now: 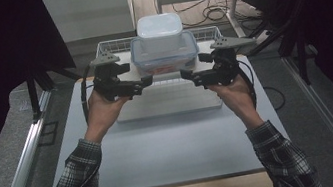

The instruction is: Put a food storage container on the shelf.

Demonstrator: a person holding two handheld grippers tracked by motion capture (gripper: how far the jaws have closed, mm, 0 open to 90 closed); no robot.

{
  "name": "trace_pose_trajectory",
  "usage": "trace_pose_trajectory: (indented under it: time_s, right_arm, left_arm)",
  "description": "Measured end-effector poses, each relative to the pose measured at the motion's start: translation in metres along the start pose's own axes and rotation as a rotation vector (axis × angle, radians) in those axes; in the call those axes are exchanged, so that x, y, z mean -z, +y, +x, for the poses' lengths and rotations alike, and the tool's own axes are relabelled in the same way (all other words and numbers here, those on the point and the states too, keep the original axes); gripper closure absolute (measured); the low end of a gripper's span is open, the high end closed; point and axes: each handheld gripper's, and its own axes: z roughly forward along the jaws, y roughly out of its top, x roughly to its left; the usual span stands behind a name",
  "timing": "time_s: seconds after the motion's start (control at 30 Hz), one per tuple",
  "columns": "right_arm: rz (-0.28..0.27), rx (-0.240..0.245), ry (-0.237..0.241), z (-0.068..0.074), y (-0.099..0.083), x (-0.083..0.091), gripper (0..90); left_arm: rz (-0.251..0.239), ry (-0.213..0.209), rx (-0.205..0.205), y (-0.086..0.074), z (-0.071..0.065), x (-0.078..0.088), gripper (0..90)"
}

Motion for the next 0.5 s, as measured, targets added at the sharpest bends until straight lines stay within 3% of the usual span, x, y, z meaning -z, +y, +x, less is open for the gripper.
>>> trace_pose_trajectory:
  time_s: [0.5]
  right_arm:
    - [0.03,0.029,0.022,0.011,-0.03,0.001,5.0]
  left_arm:
    - [0.056,0.01,-0.056,-0.035,-0.011,-0.006,4.0]
